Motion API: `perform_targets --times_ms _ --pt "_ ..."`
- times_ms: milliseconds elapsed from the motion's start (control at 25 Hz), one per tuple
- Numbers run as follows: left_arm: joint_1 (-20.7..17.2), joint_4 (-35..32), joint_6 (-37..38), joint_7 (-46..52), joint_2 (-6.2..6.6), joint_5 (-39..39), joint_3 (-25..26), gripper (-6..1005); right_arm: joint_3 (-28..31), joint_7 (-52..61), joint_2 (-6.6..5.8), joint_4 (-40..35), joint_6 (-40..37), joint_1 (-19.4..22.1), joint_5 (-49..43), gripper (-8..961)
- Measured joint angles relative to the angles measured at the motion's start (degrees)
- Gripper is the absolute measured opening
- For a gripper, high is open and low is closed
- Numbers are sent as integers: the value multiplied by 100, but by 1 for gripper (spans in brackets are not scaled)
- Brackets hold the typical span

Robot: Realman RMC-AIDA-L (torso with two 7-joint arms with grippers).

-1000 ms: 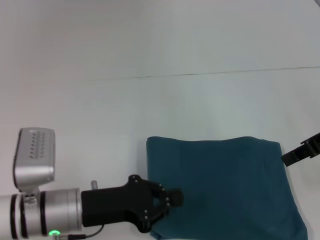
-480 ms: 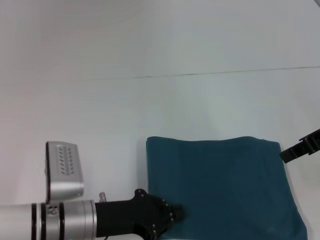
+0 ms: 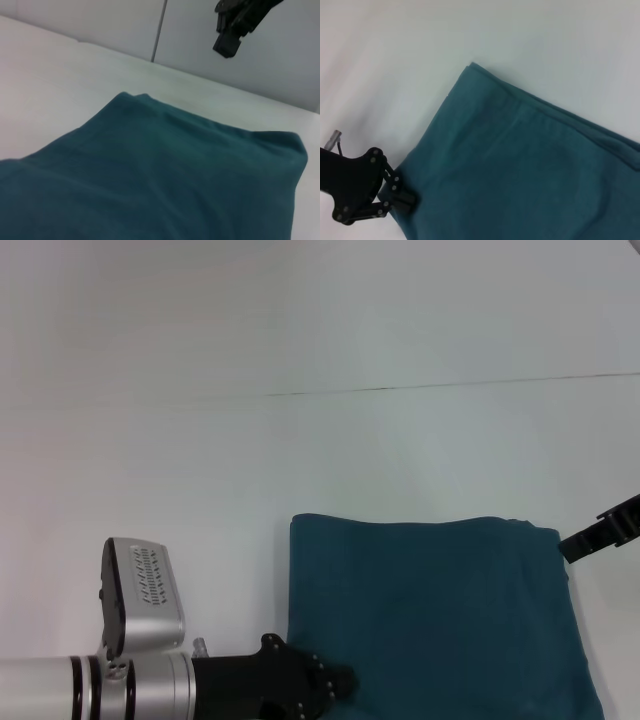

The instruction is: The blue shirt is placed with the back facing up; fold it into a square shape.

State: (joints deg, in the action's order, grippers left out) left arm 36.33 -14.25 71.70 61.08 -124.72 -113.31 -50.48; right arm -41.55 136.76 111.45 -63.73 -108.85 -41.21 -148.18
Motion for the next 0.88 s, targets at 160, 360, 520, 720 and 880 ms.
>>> perform_targets --times_ms 160,360,520,720,880 --pt "-30 -14 163 0 2 56 57 69 -3 0 0 0 18 -1 0 -2" --pt "-198 -419 1044 251 27 175 373 71 11 0 -1 -18 15 -1 0 -1" --pt "-459 -1228 1776 997 47 191 531 72 30 -57 0 -57 5 23 18 -1" --pt "-869 -2318 2123 2048 76 170 559 74 79 -371 95 -109 96 132 103 -2" --pt "-1051 -2950 2051 3400 90 49 619 224 -229 -405 257 -221 69 96 46 -3"
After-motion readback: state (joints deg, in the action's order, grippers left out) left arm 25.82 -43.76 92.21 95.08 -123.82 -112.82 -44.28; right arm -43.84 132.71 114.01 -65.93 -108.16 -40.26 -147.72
